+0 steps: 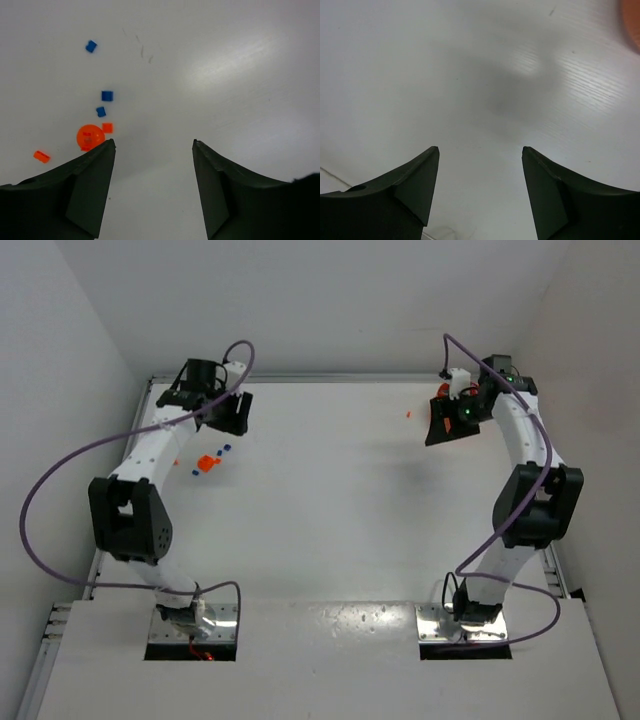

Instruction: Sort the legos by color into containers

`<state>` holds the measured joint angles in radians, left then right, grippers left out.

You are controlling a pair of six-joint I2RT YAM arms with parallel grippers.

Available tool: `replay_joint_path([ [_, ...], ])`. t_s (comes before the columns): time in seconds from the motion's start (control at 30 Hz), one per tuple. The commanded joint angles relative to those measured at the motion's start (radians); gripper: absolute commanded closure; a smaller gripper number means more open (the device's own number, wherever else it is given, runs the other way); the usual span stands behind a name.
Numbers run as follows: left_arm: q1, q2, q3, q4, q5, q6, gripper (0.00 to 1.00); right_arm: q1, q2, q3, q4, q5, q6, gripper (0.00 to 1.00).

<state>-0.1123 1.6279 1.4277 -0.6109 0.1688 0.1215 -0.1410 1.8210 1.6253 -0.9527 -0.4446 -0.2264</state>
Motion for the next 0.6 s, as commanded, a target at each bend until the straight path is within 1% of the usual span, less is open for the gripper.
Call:
replay_joint_path([
  [0.0, 0.039, 0.125, 0.219, -0.047, 0.000, -0.008, 0.35, 0.053, -0.046, 0.047, -0.014, -0.042, 0.009, 0.32],
  [0.03, 0.039, 0.168, 0.268, -0.085, 0.000, -0.008, 0.36, 0.063, -0.046, 0.047, -0.014, -0.030, 0.009, 0.32],
  [0.07, 0.039, 0.209, 0.360, -0.104, 0.000, -0.008, 0.37, 0.075, -0.037, 0.047, -0.003, -0.029, 0.009, 0.32],
  [0.1, 0.039, 0.293, 0.406, -0.125, -0.023, -0.008, 0.37, 0.075, -0.037, 0.047, -0.003, -0.029, 0.009, 0.32],
  [0.13, 0.039, 0.332, 0.477, -0.166, -0.038, -0.025, 0.39, 0.089, -0.011, 0.047, -0.003, -0.039, 0.009, 0.32],
  [0.2, 0.039, 0.412, 0.520, -0.197, -0.058, -0.034, 0.40, 0.103, 0.006, 0.074, -0.035, -0.039, -0.001, 0.32],
  [0.27, 0.039, 0.443, 0.543, -0.197, -0.081, -0.045, 0.40, 0.124, 0.017, 0.096, -0.035, -0.008, -0.011, 0.32],
  [0.37, 0.048, 0.519, 0.612, -0.187, -0.090, -0.056, 0.37, 0.135, 0.049, 0.123, -0.047, 0.012, -0.021, 0.32],
  [0.5, 0.048, 0.605, 0.680, -0.187, -0.103, -0.020, 0.37, 0.144, 0.110, 0.180, -0.083, 0.003, -0.030, 0.32],
  [0.57, 0.060, 0.638, 0.706, -0.187, -0.103, -0.020, 0.34, 0.144, 0.135, 0.191, -0.095, 0.003, -0.039, 0.32],
])
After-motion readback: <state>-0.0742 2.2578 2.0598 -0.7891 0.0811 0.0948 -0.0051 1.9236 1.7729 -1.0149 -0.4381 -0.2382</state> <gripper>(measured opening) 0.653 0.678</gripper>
